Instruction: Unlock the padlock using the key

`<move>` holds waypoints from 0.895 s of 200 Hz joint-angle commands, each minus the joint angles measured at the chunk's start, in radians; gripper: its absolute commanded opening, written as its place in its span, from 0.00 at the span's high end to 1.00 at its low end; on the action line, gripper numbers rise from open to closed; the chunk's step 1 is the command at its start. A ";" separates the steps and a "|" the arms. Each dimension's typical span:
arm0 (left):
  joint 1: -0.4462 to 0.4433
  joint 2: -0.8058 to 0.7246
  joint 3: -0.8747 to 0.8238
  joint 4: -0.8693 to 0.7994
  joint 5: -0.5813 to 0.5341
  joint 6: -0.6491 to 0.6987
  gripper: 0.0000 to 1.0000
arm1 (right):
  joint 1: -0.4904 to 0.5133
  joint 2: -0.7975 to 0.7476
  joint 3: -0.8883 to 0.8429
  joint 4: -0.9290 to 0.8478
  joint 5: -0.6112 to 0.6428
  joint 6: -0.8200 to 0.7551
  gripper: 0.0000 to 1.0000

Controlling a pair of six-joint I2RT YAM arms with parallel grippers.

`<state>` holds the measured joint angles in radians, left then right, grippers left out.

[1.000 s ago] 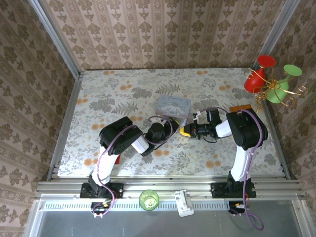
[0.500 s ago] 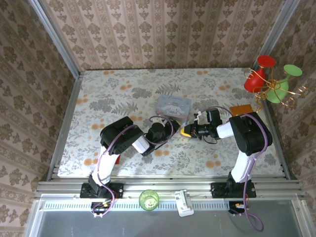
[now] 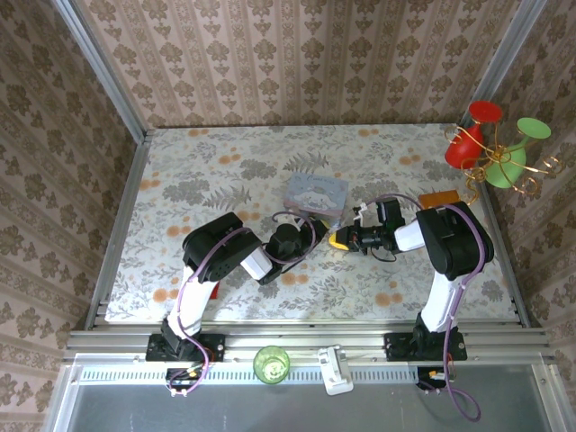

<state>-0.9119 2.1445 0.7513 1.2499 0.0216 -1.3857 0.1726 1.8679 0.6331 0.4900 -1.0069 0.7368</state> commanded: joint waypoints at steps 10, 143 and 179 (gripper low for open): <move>-0.078 -0.010 -0.004 0.046 0.188 -0.008 1.00 | -0.010 0.028 0.035 0.296 -0.049 0.044 1.00; -0.068 -0.057 0.043 0.052 0.251 -0.009 1.00 | 0.016 0.171 0.121 0.359 -0.145 0.194 1.00; -0.083 -0.047 0.068 0.054 0.253 -0.021 1.00 | 0.031 0.178 0.118 0.415 -0.120 0.223 1.00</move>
<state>-0.8940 2.1296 0.7670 1.2633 -0.0242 -1.3930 0.1474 2.0560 0.6918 0.8417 -1.2251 0.9604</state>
